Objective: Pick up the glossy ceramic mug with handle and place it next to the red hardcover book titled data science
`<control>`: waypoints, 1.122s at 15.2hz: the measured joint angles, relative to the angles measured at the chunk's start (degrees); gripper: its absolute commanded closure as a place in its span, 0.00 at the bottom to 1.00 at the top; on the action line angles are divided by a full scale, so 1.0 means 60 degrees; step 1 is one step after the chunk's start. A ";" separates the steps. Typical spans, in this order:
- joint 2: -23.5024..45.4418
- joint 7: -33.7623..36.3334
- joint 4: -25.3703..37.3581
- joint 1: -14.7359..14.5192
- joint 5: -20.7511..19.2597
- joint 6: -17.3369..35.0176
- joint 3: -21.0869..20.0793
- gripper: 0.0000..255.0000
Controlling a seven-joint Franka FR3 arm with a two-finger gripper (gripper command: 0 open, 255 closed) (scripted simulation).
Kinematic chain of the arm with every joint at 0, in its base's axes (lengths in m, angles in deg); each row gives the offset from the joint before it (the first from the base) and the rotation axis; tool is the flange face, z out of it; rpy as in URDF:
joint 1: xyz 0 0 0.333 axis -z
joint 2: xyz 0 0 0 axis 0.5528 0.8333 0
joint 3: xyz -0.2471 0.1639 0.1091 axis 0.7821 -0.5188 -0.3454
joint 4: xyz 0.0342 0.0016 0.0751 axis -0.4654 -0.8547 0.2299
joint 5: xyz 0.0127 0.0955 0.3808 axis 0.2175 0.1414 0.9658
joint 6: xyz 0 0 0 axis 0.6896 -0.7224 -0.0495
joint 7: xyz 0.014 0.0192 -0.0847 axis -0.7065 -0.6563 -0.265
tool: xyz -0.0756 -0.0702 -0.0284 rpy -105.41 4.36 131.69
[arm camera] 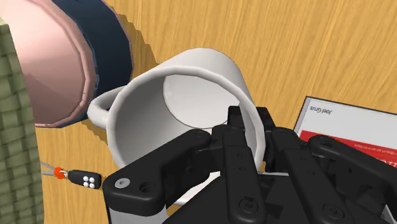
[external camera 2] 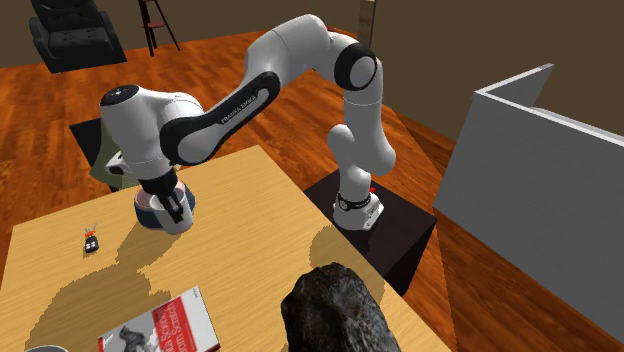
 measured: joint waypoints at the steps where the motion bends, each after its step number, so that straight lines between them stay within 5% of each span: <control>1: 0.0426 -0.0038 0.0444 0.0018 0.0107 -0.0023 -0.0006 1.00; 8: 0.3405 -0.0254 0.4311 0.0354 0.0761 -0.0975 -0.0124 1.00; 14: 0.7223 -0.0170 1.0291 0.1062 0.1243 -0.3134 -0.0376 1.00; 17: 0.7545 -0.0129 1.0578 0.1070 0.1267 -0.3116 -0.0405 1.00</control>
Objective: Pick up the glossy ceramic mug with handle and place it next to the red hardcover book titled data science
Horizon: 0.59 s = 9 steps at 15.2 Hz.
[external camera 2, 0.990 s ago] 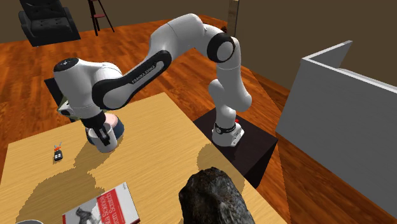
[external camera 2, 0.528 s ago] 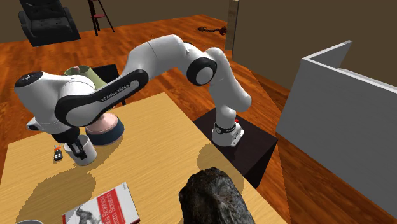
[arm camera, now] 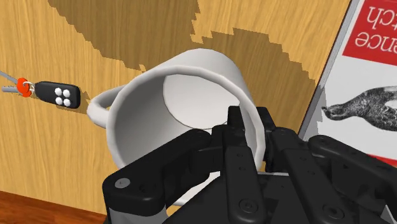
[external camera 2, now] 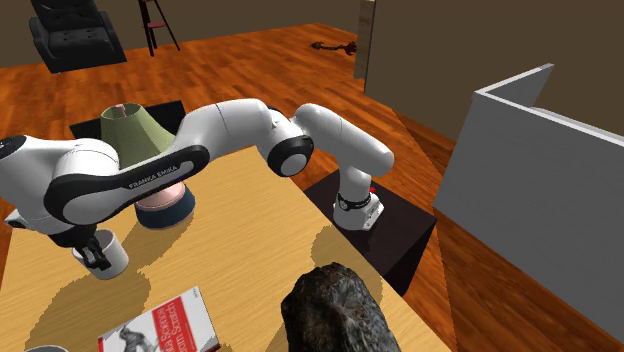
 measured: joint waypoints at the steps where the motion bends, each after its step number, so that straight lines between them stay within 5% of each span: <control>1: 0.0001 -0.0012 -0.0129 -0.0004 0.0003 0.0138 0.0000 1.00; 9: -0.0196 -0.0033 -0.1510 -0.0144 0.0002 0.1312 0.0008 1.00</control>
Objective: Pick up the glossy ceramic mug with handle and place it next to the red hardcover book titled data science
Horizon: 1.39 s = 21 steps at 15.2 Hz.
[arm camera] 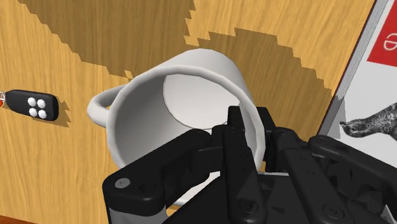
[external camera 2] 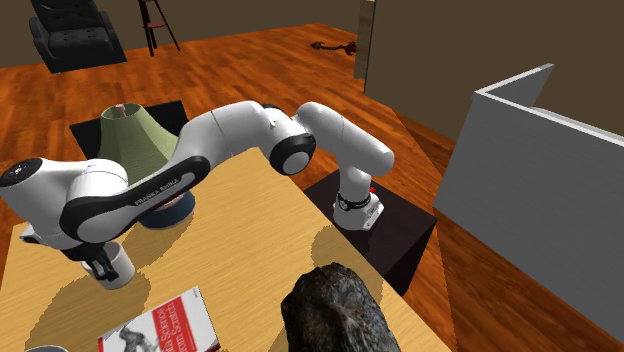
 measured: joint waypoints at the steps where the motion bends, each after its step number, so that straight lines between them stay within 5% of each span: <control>1: -0.0029 0.0004 -0.0187 -0.0025 -0.0001 0.0154 0.0000 1.00; 9: 0.0003 -0.0016 -0.0481 -0.0034 0.0008 0.0483 -0.0003 1.00; 10: 0.0004 -0.0016 -0.0481 -0.0034 0.0008 0.0484 -0.0003 0.00; 16: 0.0003 -0.0016 -0.0479 -0.0034 0.0008 0.0485 -0.0003 0.00; 21: 0.0079 0.0041 0.0761 0.0050 -0.0004 -0.0648 -0.0005 0.00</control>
